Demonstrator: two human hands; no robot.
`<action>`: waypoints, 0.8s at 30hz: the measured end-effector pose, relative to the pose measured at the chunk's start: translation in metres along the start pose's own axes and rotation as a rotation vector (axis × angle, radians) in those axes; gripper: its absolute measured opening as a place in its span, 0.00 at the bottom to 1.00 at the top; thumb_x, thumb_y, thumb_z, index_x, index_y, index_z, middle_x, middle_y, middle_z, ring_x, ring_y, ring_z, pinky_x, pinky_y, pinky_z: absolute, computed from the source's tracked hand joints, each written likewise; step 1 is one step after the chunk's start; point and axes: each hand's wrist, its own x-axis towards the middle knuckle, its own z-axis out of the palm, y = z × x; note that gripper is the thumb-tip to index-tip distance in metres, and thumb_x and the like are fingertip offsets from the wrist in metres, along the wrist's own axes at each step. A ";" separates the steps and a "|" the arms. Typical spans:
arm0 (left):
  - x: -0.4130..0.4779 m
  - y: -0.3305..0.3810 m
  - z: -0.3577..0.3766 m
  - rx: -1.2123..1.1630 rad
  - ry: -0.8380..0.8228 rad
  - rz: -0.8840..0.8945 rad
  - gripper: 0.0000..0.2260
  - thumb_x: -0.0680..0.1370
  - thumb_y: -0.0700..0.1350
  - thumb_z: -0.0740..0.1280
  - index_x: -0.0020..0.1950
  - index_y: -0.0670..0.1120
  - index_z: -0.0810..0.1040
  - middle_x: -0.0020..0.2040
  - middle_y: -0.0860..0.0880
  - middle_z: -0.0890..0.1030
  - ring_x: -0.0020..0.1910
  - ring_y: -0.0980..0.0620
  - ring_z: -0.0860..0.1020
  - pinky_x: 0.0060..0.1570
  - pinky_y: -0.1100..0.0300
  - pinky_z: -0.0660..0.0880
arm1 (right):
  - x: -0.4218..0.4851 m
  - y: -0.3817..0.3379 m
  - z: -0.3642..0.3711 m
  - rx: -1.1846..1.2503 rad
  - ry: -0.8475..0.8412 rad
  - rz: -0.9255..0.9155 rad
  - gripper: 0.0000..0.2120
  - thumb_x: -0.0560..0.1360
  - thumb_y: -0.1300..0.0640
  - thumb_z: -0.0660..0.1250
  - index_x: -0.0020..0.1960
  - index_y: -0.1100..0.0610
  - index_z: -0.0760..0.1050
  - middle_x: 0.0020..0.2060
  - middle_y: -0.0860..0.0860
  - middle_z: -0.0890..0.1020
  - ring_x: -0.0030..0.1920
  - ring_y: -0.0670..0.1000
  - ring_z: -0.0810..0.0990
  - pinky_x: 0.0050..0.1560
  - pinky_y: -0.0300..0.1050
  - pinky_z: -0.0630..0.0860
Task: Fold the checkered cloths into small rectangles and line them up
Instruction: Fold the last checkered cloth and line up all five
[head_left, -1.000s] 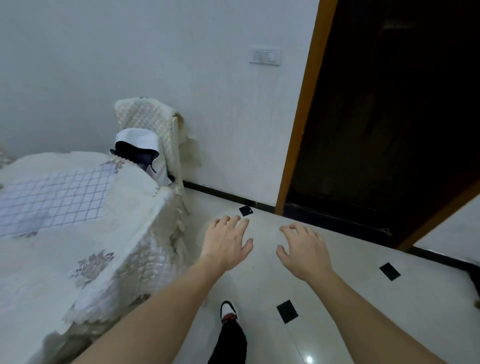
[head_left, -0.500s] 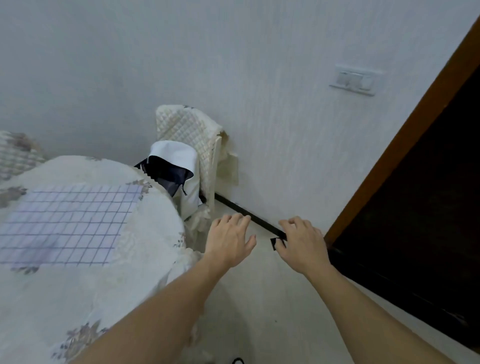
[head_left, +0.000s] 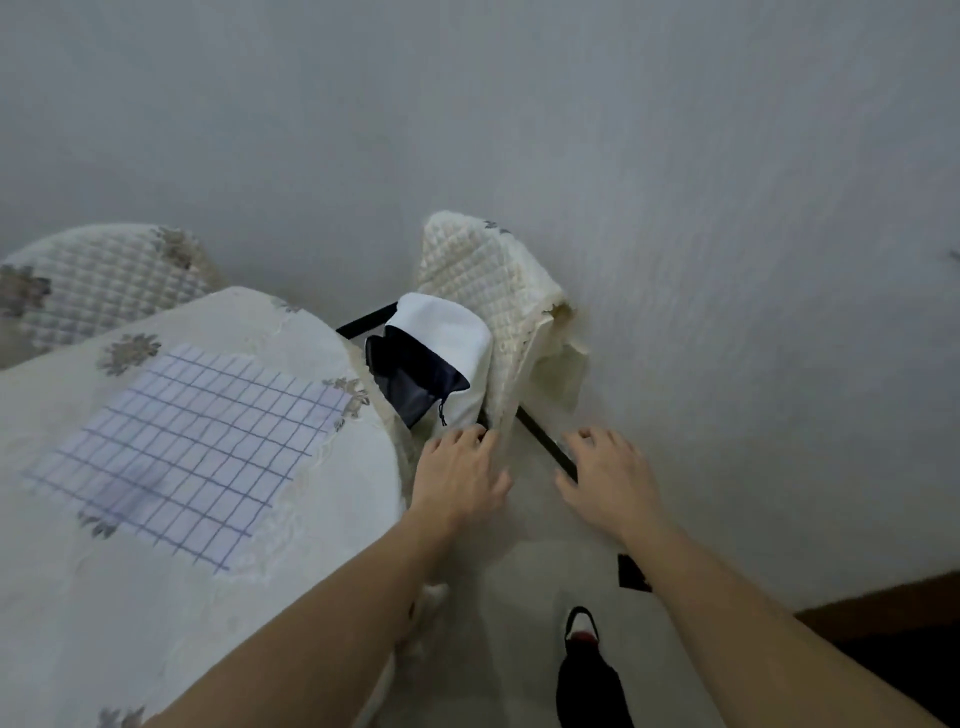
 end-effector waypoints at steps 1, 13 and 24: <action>0.014 -0.001 0.000 0.007 0.007 -0.040 0.21 0.79 0.60 0.55 0.69 0.53 0.69 0.67 0.51 0.74 0.65 0.48 0.72 0.61 0.51 0.70 | 0.022 0.005 0.001 0.003 -0.009 -0.036 0.23 0.76 0.41 0.60 0.69 0.48 0.70 0.62 0.51 0.75 0.63 0.55 0.74 0.61 0.53 0.72; 0.082 -0.038 -0.009 -0.002 0.055 -0.615 0.21 0.79 0.59 0.55 0.68 0.52 0.70 0.65 0.50 0.76 0.61 0.45 0.74 0.57 0.50 0.72 | 0.219 -0.014 -0.008 -0.003 -0.164 -0.536 0.23 0.73 0.43 0.61 0.65 0.51 0.74 0.57 0.53 0.77 0.58 0.57 0.76 0.54 0.53 0.74; -0.015 -0.120 0.003 -0.032 0.066 -1.085 0.25 0.81 0.60 0.55 0.75 0.50 0.65 0.73 0.49 0.71 0.69 0.46 0.71 0.66 0.48 0.69 | 0.238 -0.174 0.038 -0.033 -0.250 -1.022 0.23 0.77 0.44 0.59 0.70 0.50 0.69 0.63 0.51 0.75 0.61 0.55 0.73 0.60 0.52 0.72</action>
